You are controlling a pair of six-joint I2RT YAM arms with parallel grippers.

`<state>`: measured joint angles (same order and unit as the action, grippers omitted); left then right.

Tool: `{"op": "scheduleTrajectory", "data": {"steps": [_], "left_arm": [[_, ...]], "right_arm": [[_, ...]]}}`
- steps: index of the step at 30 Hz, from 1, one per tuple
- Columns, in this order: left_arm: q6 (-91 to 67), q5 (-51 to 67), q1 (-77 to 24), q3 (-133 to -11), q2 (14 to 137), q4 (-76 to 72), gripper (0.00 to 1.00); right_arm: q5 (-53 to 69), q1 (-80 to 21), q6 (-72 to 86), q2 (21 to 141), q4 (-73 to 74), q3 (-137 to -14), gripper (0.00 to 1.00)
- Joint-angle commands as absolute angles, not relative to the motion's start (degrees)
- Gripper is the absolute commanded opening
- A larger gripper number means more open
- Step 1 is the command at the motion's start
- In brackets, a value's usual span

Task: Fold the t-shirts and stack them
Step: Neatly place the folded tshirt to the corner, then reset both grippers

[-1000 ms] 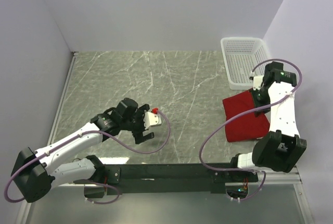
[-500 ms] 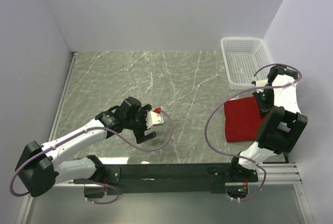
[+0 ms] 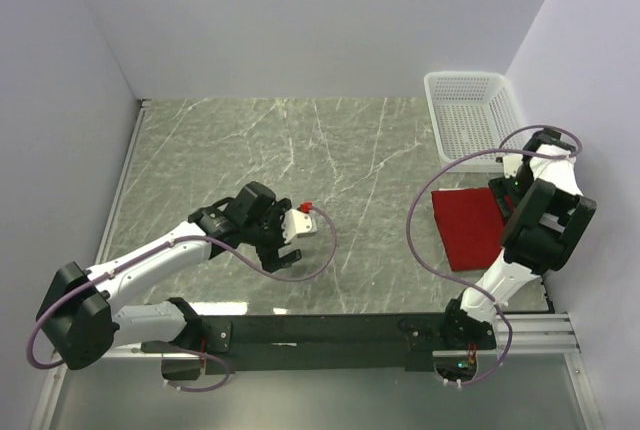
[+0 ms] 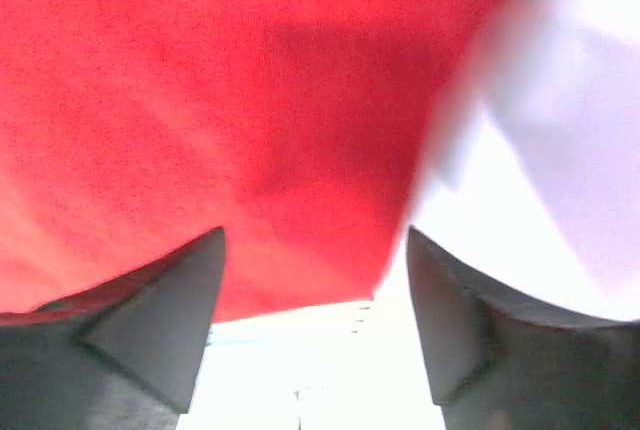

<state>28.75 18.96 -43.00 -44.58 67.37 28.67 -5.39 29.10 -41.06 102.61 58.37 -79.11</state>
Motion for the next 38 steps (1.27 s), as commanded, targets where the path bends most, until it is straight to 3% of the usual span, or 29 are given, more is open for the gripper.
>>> {"op": "scheduleTrajectory", "data": {"steps": [1, 7, 12, 19, 26, 34, 38], "left_arm": [[25.41, 19.86, -41.4, -47.63, 67.67, 29.35, 0.99], [19.17, 28.55, -33.24, -50.62, 68.03, 31.37, 0.99], [12.32, 37.85, -22.96, -54.57, 68.03, 34.97, 1.0], [8.7, 43.05, -6.79, -61.69, 67.85, 42.43, 1.0], [9.58, 36.74, 4.65, -62.15, 70.49, 44.39, 0.99], [9.23, 29.97, 5.45, -55.9, 70.4, 41.49, 0.99], [7.91, 29.97, 5.54, -57.21, 70.75, 40.17, 1.0]], "right_arm": [[-7.82, 30.59, -42.1, 101.96, 54.84, -81.82, 0.81], [-4.32, 30.5, -41.57, 96.6, 61.68, -85.6, 0.85], [8.5, 27.08, -37.8, 88.88, 67.58, -84.11, 0.86], [25.63, 12.15, -23.93, 78.32, 63.23, -80.95, 0.87], [32.34, -4.46, -8.8, 72.87, 43.53, -68.77, 0.9], [30.67, -11.69, -6.51, 68.03, 33.31, -52.4, 0.92], [29.45, -11.69, -6.68, 64.7, 33.66, -51.41, 0.92]]}}
